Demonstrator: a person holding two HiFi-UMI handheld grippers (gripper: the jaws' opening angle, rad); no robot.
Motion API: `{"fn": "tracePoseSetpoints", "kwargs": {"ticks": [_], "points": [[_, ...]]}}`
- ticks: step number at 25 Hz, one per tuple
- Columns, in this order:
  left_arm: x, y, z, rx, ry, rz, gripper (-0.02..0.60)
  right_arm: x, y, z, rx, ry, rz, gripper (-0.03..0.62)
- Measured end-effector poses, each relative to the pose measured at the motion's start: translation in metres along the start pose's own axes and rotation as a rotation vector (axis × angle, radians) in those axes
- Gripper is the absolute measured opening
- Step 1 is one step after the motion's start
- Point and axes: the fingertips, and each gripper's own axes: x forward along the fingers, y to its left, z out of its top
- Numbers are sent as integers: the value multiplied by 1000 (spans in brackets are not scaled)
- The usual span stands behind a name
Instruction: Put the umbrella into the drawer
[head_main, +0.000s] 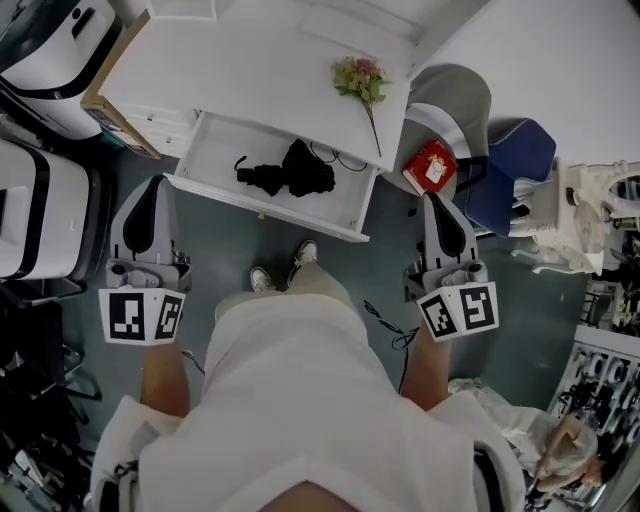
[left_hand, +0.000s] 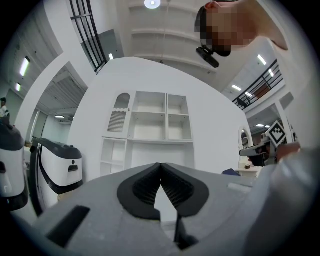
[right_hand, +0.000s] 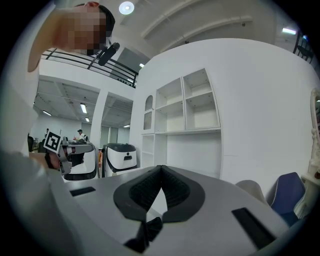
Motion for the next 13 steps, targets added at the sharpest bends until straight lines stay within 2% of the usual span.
{"fn": "tracePoseSetpoints", "kwargs": {"ticks": [13], "points": [[11,11,-15,-22,29,-15,14,12,4,-6,4,15,-18,0]]}}
